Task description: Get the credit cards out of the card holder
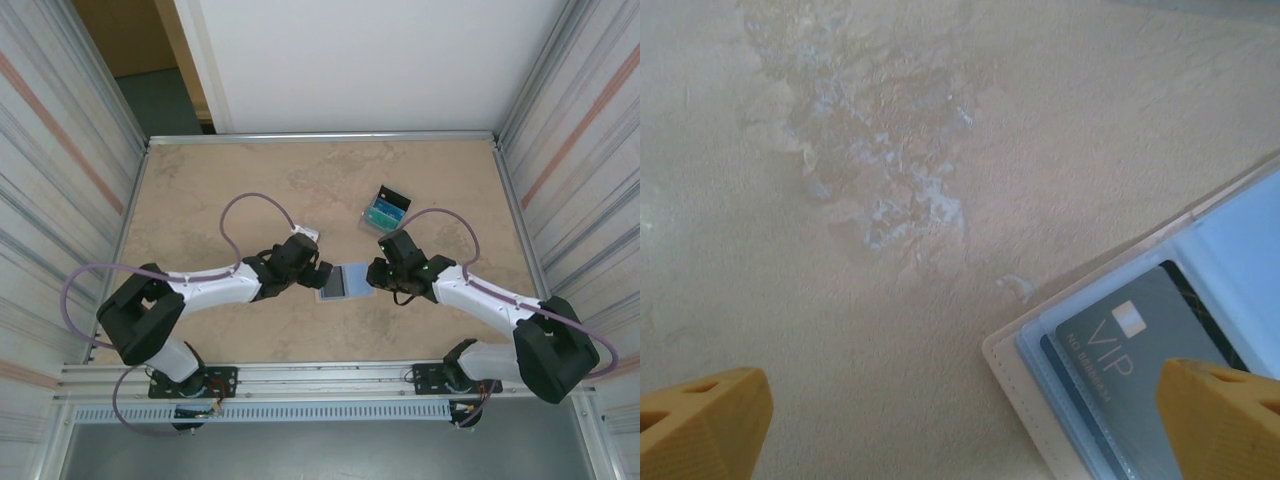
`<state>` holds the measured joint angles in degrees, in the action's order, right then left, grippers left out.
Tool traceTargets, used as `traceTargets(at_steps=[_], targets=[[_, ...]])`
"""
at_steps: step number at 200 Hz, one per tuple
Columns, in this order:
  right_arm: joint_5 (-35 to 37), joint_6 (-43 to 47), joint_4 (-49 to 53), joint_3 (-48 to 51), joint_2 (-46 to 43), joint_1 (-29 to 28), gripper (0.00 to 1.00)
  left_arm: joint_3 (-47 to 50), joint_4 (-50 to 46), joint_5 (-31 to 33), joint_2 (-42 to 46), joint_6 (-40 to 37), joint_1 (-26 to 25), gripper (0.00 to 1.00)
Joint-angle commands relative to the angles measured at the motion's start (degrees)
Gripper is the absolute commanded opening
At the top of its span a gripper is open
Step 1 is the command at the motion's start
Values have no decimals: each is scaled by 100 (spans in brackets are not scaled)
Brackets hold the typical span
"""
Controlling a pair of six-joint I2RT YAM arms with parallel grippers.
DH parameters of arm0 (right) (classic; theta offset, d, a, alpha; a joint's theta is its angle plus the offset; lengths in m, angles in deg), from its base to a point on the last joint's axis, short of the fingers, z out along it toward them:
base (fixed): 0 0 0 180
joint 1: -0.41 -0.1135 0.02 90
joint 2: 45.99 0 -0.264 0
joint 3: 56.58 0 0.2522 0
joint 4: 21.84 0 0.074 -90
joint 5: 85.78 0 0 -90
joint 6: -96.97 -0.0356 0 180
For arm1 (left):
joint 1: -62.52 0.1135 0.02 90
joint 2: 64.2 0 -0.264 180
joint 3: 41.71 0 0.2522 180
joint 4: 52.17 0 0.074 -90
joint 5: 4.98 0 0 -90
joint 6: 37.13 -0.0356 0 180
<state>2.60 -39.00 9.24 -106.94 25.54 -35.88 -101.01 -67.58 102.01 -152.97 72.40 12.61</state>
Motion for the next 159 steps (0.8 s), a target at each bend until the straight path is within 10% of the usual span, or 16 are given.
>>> traceTargets(at_steps=[1,159], targets=[[-410,-87,-150,-215,248,-18,21,-129,-98,-4,-113,127,-51,99],[-999,-138,-225,-298,1197,210,20,-324,-475,48,-594,236,-121,99]])
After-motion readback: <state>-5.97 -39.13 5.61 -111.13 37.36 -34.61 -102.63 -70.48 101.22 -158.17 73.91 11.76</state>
